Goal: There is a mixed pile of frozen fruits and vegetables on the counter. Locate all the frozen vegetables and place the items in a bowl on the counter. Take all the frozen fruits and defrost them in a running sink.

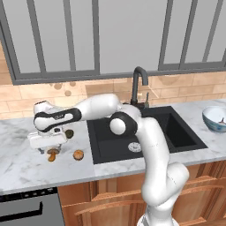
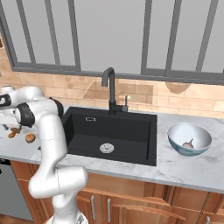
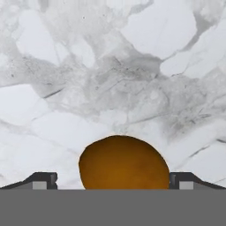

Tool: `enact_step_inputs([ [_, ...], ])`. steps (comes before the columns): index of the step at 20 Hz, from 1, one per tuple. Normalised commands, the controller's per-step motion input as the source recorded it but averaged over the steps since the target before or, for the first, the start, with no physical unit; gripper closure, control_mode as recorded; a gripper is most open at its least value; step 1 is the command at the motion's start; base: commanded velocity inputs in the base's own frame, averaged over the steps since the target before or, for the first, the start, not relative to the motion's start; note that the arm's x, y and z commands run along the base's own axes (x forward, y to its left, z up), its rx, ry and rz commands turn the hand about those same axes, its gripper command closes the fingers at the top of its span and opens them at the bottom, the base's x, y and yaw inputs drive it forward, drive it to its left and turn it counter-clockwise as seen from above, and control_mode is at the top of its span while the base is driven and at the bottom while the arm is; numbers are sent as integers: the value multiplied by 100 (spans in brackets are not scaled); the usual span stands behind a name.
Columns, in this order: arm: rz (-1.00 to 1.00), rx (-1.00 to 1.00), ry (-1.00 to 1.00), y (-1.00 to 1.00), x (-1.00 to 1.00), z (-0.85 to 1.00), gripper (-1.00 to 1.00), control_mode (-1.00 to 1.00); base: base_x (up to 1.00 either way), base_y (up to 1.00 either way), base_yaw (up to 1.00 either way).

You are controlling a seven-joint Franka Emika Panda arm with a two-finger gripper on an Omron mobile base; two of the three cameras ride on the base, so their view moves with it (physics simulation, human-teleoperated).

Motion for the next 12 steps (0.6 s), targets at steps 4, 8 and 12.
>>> enact_step_inputs([
  [4,0,1,-15,-15,-41,-36,-100,-100,0,0,0],
  [8,0,4,-12,-31,-40,-49,100,-100,0,0,0],
  [12,0,6,-10,-33,-34,-30,100,-100,0,0,0],
])
